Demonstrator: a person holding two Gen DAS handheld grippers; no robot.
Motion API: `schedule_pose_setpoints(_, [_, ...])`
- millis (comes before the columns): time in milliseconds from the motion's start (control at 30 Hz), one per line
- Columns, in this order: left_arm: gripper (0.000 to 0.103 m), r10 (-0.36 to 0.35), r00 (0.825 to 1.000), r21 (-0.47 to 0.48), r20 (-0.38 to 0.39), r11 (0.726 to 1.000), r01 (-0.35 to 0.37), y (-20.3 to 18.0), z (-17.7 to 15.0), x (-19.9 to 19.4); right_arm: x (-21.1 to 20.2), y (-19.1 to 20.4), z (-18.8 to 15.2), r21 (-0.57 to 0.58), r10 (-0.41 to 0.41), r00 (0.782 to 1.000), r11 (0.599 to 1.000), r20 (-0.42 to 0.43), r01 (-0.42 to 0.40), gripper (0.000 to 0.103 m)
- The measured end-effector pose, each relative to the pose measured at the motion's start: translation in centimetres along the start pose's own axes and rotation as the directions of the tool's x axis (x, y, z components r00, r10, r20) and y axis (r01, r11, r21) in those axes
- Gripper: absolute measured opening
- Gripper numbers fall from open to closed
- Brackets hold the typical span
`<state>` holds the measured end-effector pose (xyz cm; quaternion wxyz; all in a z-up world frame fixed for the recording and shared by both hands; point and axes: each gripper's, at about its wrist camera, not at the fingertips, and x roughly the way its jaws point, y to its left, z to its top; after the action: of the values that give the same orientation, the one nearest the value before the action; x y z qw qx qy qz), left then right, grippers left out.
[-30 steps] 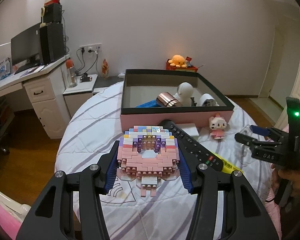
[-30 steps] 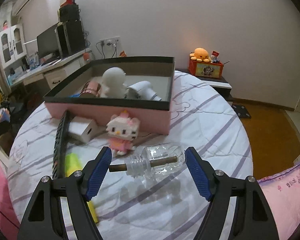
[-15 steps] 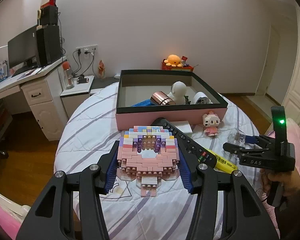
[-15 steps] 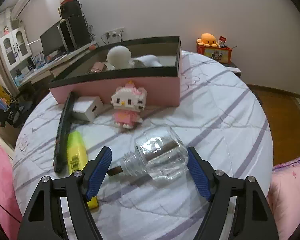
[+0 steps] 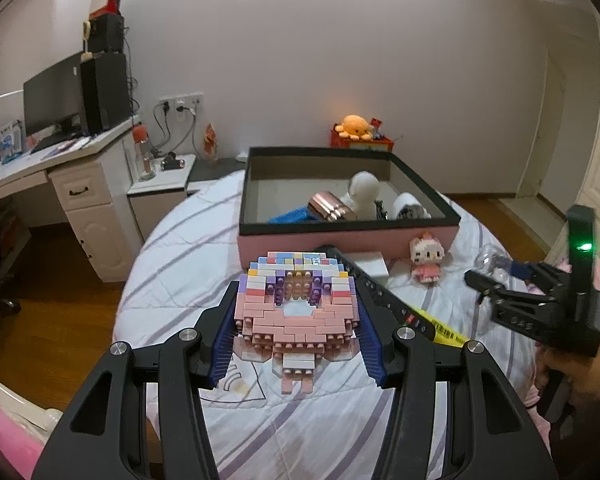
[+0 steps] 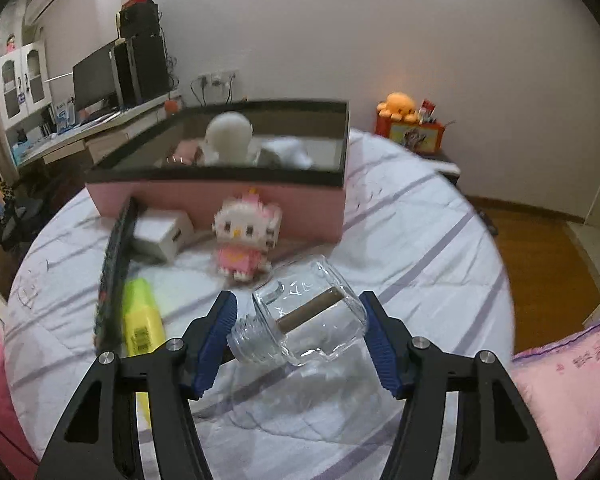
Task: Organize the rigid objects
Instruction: 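Carry the block donut figure over the pink box while the right gripper carries the glass jar there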
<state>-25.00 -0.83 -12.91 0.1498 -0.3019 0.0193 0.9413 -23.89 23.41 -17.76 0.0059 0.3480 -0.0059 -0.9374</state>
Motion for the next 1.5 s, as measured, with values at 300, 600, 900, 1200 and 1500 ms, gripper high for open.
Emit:
schedule_pose_setpoints(300, [0.053, 0.061, 0.986, -0.025, 0.153, 0.998, -0.058, -0.5, 2.4, -4.0, -8.6, 2.2, 4.3, -0.019, -0.011, 0.958, 1.0, 0.285, 0.017, 0.064])
schedule_pose_setpoints(600, [0.053, 0.119, 0.951, -0.027, 0.284, 0.993, -0.116, -0.9, 4.2, -8.3, -13.7, 5.1, 6.6, -0.086, 0.04, 0.896, 0.996, 0.442, -0.002, 0.064])
schedule_pose_setpoints(900, [0.053, 0.172, 0.928, -0.037, 0.331, 0.985, -0.169, -0.4, 5.3, -9.0, -13.9, 5.9, 7.4, -0.108, 0.073, 0.884, 0.994, 0.462, -0.026, 0.064])
schedule_pose_setpoints(1200, [0.053, 0.135, 0.94, 0.008, 0.314, 0.989, -0.145, -1.8, 8.0, -4.8, -11.7, 5.6, 8.8, -0.125, 0.081, 0.894, 0.992, 0.441, -0.028, 0.064])
schedule_pose_setpoints(1500, [0.053, 0.07, 0.979, 0.069, 0.191, 0.994, -0.085, -2.6, 11.3, 5.2, -4.6, 3.5, 11.7, -0.109, 0.055, 0.933, 0.994, 0.355, -0.017, 0.064])
